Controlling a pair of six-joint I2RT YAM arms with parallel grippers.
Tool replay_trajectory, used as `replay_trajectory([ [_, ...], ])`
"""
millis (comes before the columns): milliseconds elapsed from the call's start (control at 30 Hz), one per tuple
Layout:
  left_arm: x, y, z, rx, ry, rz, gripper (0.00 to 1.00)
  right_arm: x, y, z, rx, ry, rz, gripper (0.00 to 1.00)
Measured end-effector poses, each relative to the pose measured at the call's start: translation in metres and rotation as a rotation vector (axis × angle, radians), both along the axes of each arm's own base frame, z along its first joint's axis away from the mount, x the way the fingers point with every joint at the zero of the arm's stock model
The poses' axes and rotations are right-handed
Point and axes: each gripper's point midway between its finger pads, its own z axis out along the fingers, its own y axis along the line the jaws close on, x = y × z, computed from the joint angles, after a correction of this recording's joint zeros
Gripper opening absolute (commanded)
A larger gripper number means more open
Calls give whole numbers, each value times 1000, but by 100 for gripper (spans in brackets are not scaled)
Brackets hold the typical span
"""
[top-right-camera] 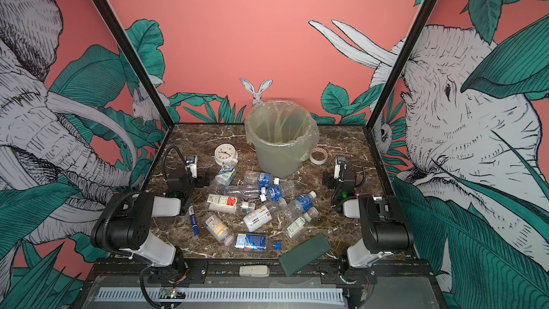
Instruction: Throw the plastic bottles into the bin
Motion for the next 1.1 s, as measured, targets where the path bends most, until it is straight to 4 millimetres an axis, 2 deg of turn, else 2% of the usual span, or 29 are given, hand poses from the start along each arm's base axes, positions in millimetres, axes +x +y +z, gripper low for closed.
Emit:
replay_trajectory([
  [500, -2, 5, 2, 8, 3, 27, 100, -1, -6, 3, -4, -4, -34, 99],
  [600, -8, 11, 21, 10, -13, 78, 100, -5, -15, 14, -7, -12, -89, 99],
  [767, -26, 19, 90, -39, -161, 165, 100, -11, -36, 45, 21, -12, -236, 99],
  [833, -34, 20, 105, -63, -189, 189, 100, -13, -41, 58, 52, -16, -285, 99],
  [933, -45, 19, 112, -93, -182, 212, 99, -17, -48, 73, 123, 6, -370, 99],
  [1100, -61, -2, 106, -136, -121, 167, 99, -21, -56, 102, 248, 100, -520, 99],
])
